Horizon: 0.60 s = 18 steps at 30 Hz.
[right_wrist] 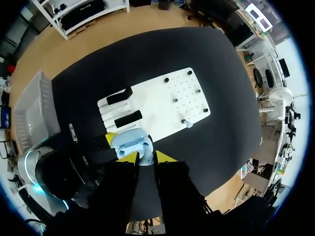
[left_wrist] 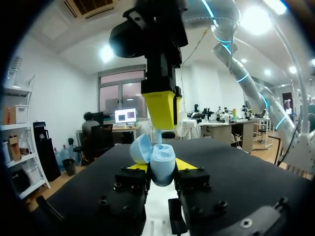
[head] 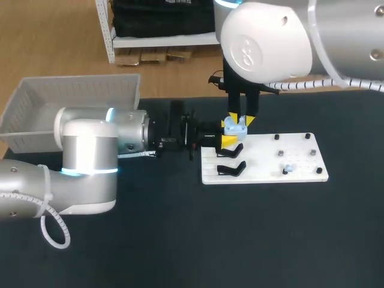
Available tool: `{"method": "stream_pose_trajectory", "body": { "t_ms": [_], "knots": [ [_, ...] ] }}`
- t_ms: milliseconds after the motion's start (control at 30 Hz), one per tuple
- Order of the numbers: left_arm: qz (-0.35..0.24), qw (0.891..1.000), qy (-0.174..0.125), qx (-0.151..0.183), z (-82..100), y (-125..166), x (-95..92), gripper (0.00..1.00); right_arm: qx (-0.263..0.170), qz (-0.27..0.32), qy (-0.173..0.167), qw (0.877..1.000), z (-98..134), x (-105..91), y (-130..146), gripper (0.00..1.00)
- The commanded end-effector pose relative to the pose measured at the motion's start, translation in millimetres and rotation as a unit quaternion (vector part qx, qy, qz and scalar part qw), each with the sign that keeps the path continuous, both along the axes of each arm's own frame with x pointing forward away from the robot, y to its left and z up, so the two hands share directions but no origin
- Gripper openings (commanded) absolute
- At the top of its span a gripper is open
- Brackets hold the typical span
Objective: Pick up each earbud case from the left stands, insert the matching earbuds, close the lid, and place the case in the box.
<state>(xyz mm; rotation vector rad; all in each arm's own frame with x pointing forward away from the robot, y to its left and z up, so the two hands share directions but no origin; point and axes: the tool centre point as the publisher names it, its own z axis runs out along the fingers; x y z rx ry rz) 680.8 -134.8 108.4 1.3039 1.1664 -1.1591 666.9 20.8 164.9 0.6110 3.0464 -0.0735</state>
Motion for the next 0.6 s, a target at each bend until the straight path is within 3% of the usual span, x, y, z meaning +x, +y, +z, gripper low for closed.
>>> {"method": "stream_pose_trajectory", "body": {
  "t_ms": [33,600],
  "knots": [
    [0.001,1.000,-0.002,-0.003,-1.5,-0.2,0.1,0.00,-0.003,-0.001,0.006,1.000,-1.2,2.9,1.2,0.00],
    [0.001,1.000,-0.002,-0.003,-1.5,-0.2,0.1,0.00,-0.008,-0.005,0.018,1.000,-5.1,4.8,-1.6,0.00]
  ]
}}
